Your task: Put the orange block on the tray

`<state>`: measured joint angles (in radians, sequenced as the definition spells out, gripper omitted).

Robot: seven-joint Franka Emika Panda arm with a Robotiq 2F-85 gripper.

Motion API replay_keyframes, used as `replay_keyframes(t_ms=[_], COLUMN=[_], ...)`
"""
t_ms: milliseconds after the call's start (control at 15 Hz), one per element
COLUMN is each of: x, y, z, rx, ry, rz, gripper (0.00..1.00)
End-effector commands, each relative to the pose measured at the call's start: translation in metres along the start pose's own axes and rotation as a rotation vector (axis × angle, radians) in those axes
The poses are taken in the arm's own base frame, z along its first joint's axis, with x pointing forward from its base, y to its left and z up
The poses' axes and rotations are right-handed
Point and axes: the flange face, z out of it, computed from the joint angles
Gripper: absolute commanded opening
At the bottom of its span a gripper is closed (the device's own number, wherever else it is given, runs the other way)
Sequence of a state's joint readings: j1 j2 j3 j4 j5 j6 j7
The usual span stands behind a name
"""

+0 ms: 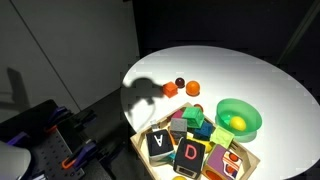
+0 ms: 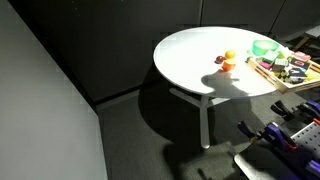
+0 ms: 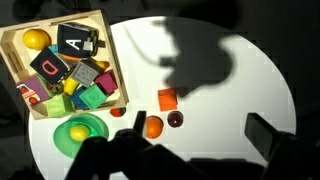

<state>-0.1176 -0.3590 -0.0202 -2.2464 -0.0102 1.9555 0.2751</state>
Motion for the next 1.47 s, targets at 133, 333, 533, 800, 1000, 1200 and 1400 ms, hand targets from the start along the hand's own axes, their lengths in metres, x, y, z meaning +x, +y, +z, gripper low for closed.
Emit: replay_keyframes(t_ms=[133, 333, 533, 800, 1000, 1200, 1400], x=[0.006, 0.006, 0.006, 0.016, 0.033, 0.050, 0.068], y=[0.005, 0.004, 0.004, 0.019, 0.040, 0.062, 0.076], z=[0.005, 0.007, 0.007, 0.013, 0.027, 0.049, 0.075], rx=[-0.012, -0.013, -0.013, -0.020, -0.021, -0.030, -0.048], ry=[0.017, 0.014, 0.014, -0.015, -0.064, -0.126, -0.148], rz=[-0.025, -0.026, -0.027, 0.007, 0.049, 0.074, 0.061], gripper=[1.00, 1.00, 1.00, 1.00, 1.00, 1.00, 1.00])
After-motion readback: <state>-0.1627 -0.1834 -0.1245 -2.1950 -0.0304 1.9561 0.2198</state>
